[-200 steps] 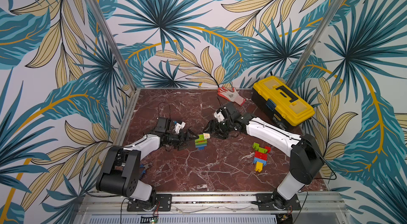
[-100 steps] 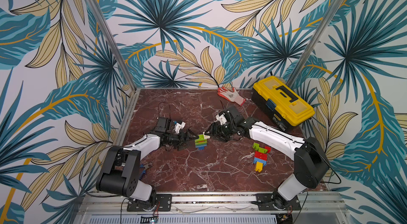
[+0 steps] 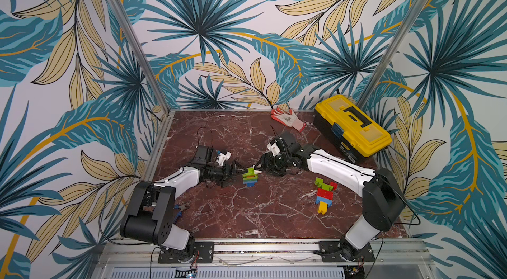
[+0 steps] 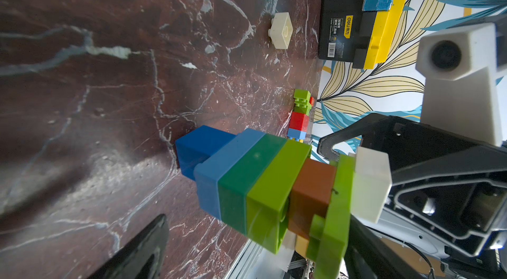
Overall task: Assemble a carrot with lego
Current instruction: Assemble the lego brick with the lego brick, then pick up the lego brick from the center of the board.
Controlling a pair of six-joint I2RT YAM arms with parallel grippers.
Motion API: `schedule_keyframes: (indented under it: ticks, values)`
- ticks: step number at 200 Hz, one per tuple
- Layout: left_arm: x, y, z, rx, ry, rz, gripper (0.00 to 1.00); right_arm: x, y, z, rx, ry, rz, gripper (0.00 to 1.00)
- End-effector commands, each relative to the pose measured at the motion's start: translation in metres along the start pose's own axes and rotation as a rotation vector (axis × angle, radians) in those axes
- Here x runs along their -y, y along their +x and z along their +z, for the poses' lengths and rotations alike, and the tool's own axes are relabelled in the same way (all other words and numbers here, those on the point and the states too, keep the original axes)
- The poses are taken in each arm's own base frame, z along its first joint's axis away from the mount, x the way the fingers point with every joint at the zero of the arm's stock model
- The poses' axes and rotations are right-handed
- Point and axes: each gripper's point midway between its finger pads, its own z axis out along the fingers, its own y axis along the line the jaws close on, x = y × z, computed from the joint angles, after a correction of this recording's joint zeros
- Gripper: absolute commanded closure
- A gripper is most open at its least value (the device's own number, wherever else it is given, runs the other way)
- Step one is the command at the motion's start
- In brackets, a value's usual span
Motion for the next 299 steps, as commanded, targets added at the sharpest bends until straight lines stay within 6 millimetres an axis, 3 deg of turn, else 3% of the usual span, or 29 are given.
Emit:
schedule_keyframes:
  ticks: [1, 50, 101, 141, 162, 172, 181, 216, 255, 299]
  values:
    - [-0.047, 0.006, 0.002, 0.015, -0.183, -0.096, 0.04, 0.039, 0.015, 0.015, -0.058, 0.179, 0.005, 0.36]
    - [-0.047, 0.006, 0.002, 0.016, -0.186, -0.096, 0.04, 0.028, 0.012, 0.001, -0.037, 0.167, -0.021, 0.36]
    - [-0.046, 0.006, 0.002, 0.016, -0.184, -0.096, 0.04, -0.010, 0.002, -0.022, 0.017, 0.045, -0.076, 0.31]
    - [-0.045, 0.005, 0.001, 0.017, -0.180, -0.092, 0.04, -0.039, -0.004, -0.056, 0.075, -0.049, -0.124, 0.28]
    - [-0.043, 0.006, 0.001, 0.016, -0.174, -0.089, 0.04, -0.045, -0.012, -0.079, 0.125, -0.072, -0.140, 0.24]
    - [-0.040, 0.005, 0.000, 0.020, -0.167, -0.083, 0.03, -0.038, -0.019, -0.091, 0.162, -0.053, -0.138, 0.21]
    - [-0.037, 0.004, -0.001, 0.024, -0.162, -0.075, 0.03, -0.027, -0.026, -0.099, 0.186, -0.022, -0.127, 0.01]
    - [-0.023, 0.001, -0.006, 0.046, -0.134, -0.041, 0.01, 0.040, -0.052, -0.115, 0.207, 0.227, -0.044, 0.01]
    - [-0.013, -0.001, -0.009, 0.059, -0.106, -0.016, 0.01, 0.098, -0.072, -0.096, 0.098, 0.584, -0.015, 0.01]
    - [-0.008, -0.001, -0.009, 0.062, -0.086, -0.005, 0.00, 0.128, -0.084, -0.059, 0.057, 0.687, 0.067, 0.01]
